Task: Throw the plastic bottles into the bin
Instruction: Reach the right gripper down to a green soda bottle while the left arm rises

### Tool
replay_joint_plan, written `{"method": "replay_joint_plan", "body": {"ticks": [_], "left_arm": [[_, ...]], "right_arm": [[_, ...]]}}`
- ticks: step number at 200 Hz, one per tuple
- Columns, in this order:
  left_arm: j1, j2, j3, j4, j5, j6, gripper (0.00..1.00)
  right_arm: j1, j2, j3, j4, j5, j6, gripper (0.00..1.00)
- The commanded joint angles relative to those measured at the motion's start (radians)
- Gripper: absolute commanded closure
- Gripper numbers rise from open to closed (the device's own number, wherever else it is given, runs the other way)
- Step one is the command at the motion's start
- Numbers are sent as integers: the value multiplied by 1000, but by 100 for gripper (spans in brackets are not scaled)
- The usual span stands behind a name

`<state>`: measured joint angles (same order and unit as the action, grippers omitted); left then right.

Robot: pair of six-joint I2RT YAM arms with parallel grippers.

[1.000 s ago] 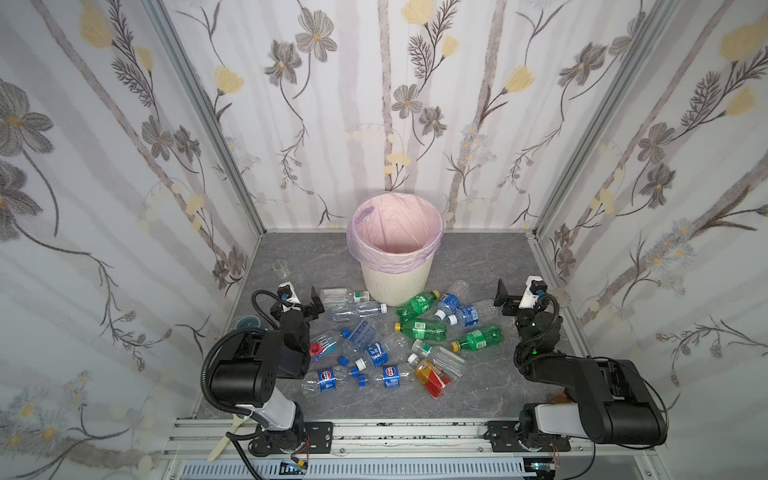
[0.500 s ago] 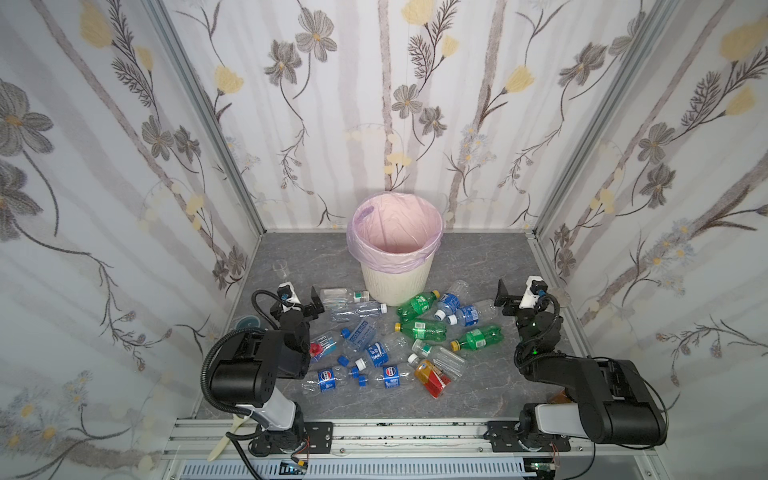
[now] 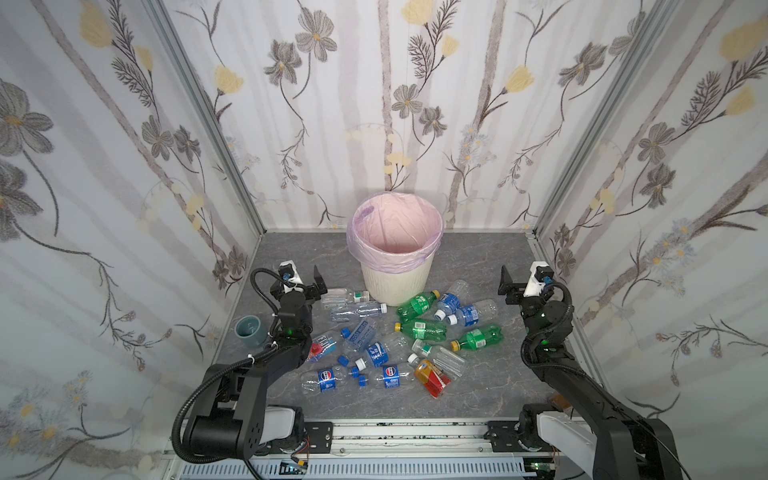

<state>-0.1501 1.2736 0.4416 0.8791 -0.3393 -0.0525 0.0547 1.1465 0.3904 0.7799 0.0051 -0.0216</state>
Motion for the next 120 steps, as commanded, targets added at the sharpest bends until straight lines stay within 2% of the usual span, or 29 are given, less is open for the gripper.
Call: {"method": "replay_joint_plan", "body": {"ticks": [1, 25, 44, 68, 79, 120], "left_arm": [[-31, -76, 85, -332, -85, -37, 0], [-54, -148, 197, -639, -89, -131, 0], [-54, -190, 236, -766, -79, -184, 0], [-54, -215, 299, -898, 36, -247, 0], [-54, -223, 322, -953, 66, -246, 0], [-54, -235, 353, -1094, 162, -178, 0]], "right_arm": [[15, -50, 56, -317, -56, -45, 8], [44, -73, 137, -518, -11, 1, 10], [64, -56, 230, -703, 40, 96, 13], [80, -24, 355, -985, 114, 278, 16], [85, -30, 400, -1074, 89, 348, 17], [157, -92, 371, -1243, 9, 574, 22]]}}
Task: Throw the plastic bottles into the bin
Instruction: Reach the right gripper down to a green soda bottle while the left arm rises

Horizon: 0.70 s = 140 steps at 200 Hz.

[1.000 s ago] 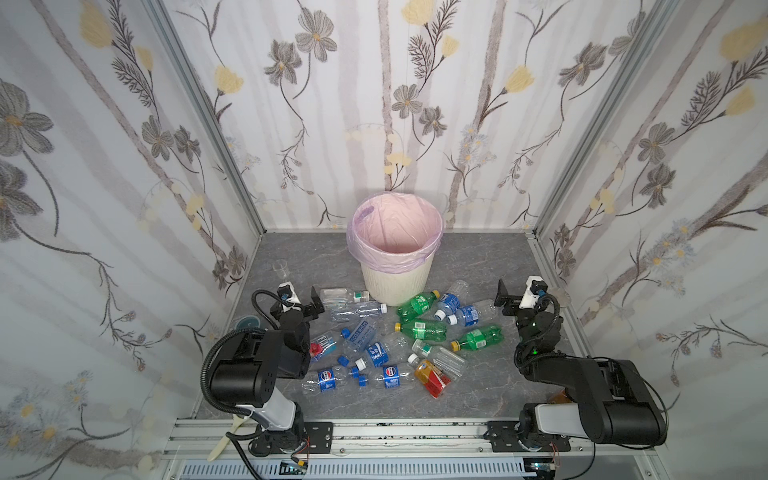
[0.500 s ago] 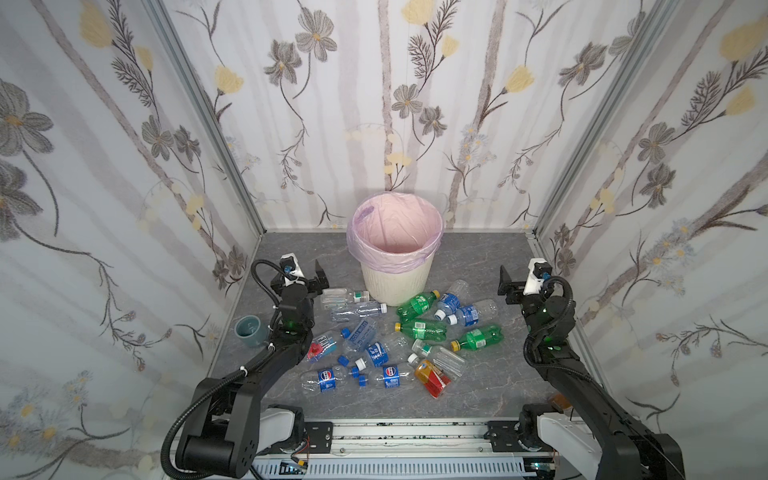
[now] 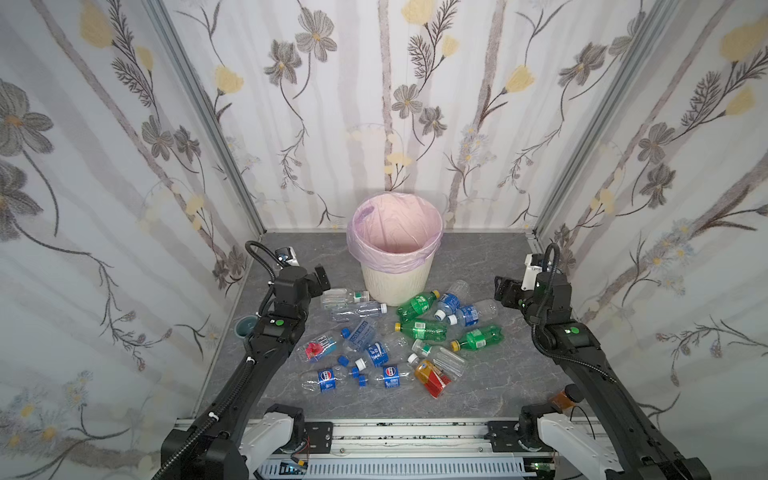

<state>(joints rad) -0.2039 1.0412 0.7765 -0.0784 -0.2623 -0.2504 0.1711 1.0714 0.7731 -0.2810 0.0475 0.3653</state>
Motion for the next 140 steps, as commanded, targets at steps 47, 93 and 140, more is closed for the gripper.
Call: {"method": "replay_joint_plan", "body": {"ticks": [47, 93, 140], "left_arm": [[0, -13, 16, -165, 140, 49, 0], [0, -21, 17, -181, 156, 89, 0], [0, -15, 21, -179, 170, 95, 0]], "right_arm": [[108, -27, -154, -197, -86, 308, 22], [127, -88, -325, -82, -91, 477, 21], [126, -18, -375, 49, -73, 538, 21]]}}
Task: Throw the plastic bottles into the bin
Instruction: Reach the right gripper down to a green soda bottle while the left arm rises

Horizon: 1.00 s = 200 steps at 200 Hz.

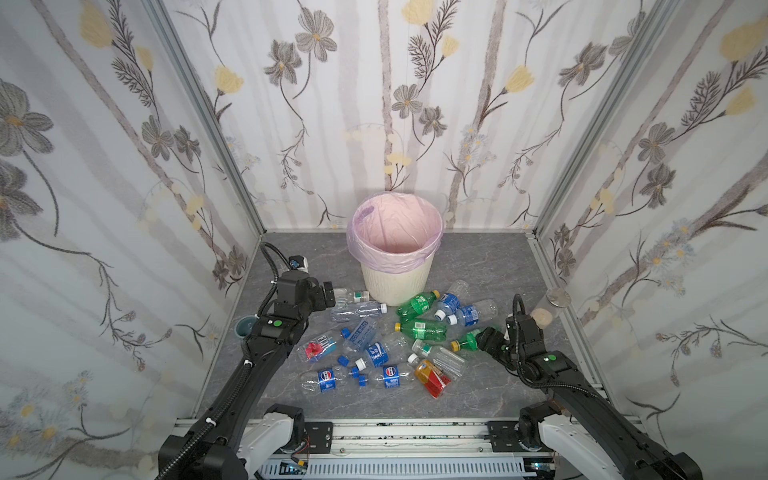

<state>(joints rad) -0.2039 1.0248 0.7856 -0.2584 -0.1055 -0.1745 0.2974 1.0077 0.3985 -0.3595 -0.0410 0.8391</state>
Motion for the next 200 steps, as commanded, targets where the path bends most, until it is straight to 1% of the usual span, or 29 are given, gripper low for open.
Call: {"method": "replay_joint_plan", "body": {"ticks": [1, 23, 41, 63, 84, 111, 154, 188, 200], "left_arm": [[0, 1, 11, 1, 13, 20, 0], [0, 4, 8, 2, 13, 31, 0], [0, -3, 8, 1, 20, 34, 0], [0, -15, 13, 1, 37, 31, 0], [0, -26, 17, -1, 50, 30, 0], [0, -32, 18, -2, 54, 27, 0], [0, -6, 15, -5, 45, 18, 0], [0, 27, 20, -5, 37, -5, 0], [0, 39, 20, -5, 25, -16, 0]], "right_arm": [[0, 49, -1, 129, 15, 64, 21], [-1, 111, 8, 186, 12, 69, 20], [-3, 164, 11, 226, 12, 71, 16], [-7, 228, 19, 239, 24, 55, 16], [-19, 266, 20, 243, 39, 25, 18], [-42, 272, 15, 233, 53, -16, 25], [-62, 257, 11, 202, 95, -78, 41], [-64, 249, 29, 168, 140, -127, 44], [-64, 242, 38, 160, 136, -161, 47]]}}
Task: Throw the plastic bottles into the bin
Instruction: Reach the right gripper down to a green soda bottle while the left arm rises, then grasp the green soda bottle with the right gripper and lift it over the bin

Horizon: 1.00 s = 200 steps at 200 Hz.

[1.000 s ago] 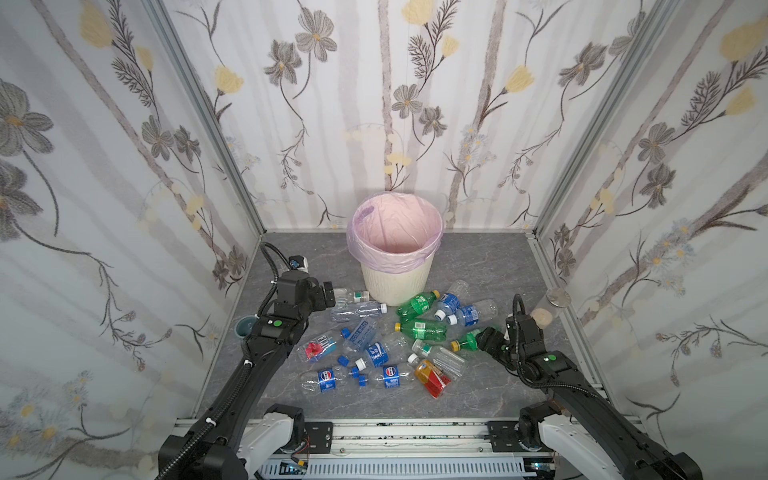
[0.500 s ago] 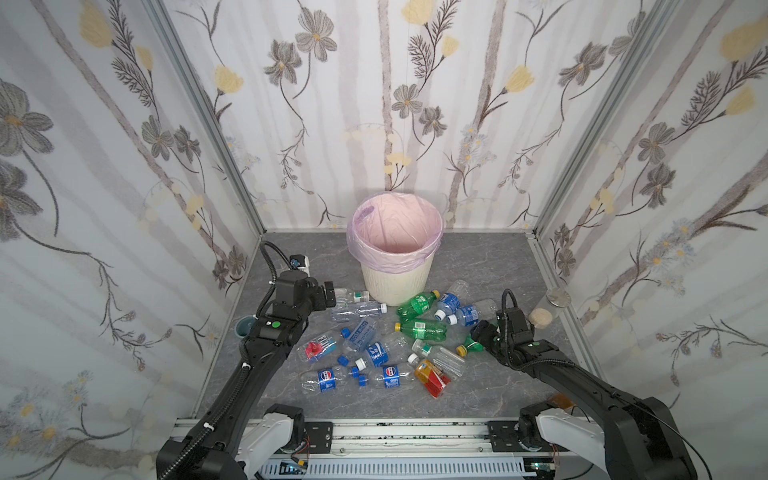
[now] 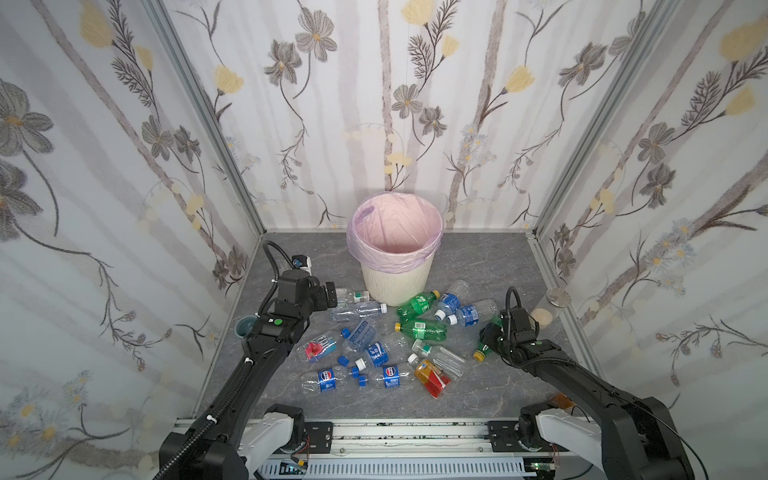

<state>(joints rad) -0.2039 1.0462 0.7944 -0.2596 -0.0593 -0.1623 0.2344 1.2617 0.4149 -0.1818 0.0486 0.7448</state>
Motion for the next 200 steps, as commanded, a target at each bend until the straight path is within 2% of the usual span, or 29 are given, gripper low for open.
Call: {"method": "replay_joint_plan", "body": {"ticks": [1, 21, 55, 99, 128, 148, 167, 200], "left_arm": [[0, 19, 11, -4, -21, -29, 0], [0, 39, 12, -4, -36, -41, 0], [2, 55, 14, -3, -33, -54, 0], [1, 46, 12, -3, 29, 5, 0], [1, 22, 8, -2, 46, 39, 0], [1, -1, 2, -2, 43, 57, 0], [1, -14, -5, -3, 50, 86, 0], [1, -26, -6, -3, 67, 102, 0]], "right_arm": [[-1, -13, 24, -18, 46, -69, 47], [3, -53, 59, -59, 41, -121, 49], [13, -222, 127, -88, 7, -163, 49], [76, -447, 203, 106, -168, -318, 50], [103, -516, 274, 233, -211, -380, 51], [113, -489, 347, 297, -241, -407, 52], [122, -404, 456, 317, -257, -411, 51], [192, -110, 705, 365, -280, -411, 50]]}}
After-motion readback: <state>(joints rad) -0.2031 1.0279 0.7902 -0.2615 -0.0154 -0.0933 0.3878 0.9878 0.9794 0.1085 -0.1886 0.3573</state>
